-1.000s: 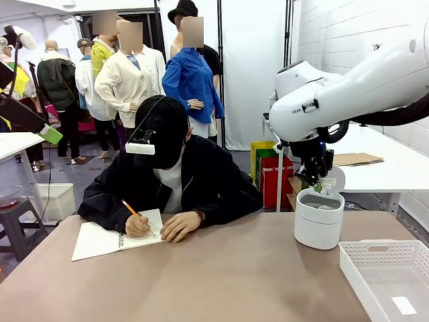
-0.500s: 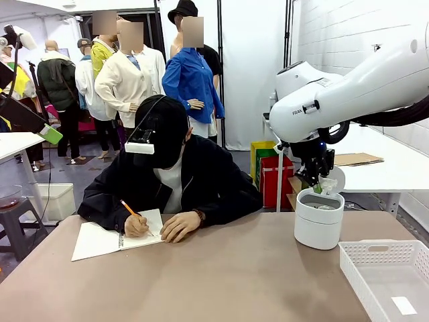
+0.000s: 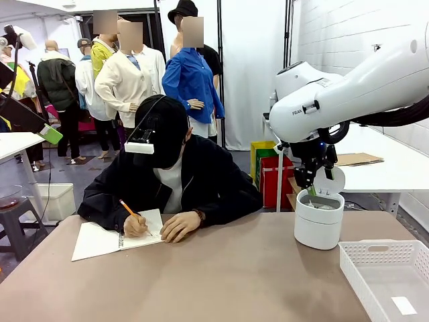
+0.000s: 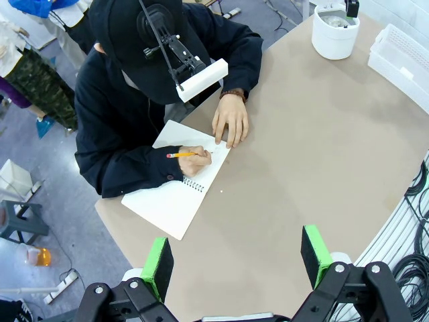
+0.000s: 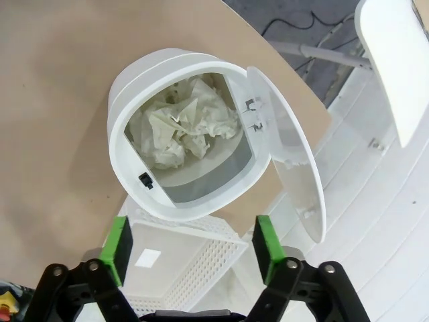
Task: Sort the paper based on its condition.
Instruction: If a person hands you a paper, place it in the Organizing basket , and if it's crumpled, put it in the Trash can.
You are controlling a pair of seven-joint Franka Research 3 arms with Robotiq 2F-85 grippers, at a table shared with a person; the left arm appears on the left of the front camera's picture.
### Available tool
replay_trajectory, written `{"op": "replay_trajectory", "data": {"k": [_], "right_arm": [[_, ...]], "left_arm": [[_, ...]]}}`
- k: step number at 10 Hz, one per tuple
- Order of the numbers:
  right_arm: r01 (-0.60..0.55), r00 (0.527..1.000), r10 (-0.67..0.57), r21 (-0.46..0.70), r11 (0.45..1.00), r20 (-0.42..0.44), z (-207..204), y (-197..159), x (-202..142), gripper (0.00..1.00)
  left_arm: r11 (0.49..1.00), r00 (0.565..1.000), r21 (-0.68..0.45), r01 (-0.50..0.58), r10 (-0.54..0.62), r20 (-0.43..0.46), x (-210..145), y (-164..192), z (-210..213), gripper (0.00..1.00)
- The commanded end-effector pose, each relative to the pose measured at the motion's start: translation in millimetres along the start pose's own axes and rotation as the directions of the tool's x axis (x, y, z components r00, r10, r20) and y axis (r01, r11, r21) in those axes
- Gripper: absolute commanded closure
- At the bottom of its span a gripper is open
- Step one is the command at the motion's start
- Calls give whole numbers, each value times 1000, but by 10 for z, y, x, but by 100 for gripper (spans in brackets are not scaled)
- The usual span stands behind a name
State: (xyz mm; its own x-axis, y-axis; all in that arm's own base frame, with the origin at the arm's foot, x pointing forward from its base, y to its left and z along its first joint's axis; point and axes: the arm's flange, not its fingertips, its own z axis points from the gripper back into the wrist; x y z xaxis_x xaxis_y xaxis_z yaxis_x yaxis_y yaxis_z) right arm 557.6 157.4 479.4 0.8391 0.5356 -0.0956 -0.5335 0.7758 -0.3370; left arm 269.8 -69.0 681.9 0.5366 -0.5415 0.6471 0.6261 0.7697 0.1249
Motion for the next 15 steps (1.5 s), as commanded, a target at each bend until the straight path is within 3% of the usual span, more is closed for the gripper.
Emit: {"op": "replay_trajectory", "data": {"k": [1,4,6,7,15], "right_arm": [[-9,1000,9,-14,1000,-1,-13,8,13,0],[-25,998,18,103,994,67,165,150,-75,0],[-123,989,103,203,971,109,188,368,-87,0],[-19,999,15,85,996,52,209,180,-7,0],[-19,999,15,85,996,52,209,180,-7,0]], "left_arm": [[1000,1000,3,0,0,-3,1,-3,2,0],[1000,1000,3,0,0,-3,1,-3,2,0],[1000,1000,3,0,0,-3,1,-3,2,0],[1000,1000,3,0,0,-3,1,-3,2,0],[1000,1000,3,0,0,-3,1,-3,2,0]]}}
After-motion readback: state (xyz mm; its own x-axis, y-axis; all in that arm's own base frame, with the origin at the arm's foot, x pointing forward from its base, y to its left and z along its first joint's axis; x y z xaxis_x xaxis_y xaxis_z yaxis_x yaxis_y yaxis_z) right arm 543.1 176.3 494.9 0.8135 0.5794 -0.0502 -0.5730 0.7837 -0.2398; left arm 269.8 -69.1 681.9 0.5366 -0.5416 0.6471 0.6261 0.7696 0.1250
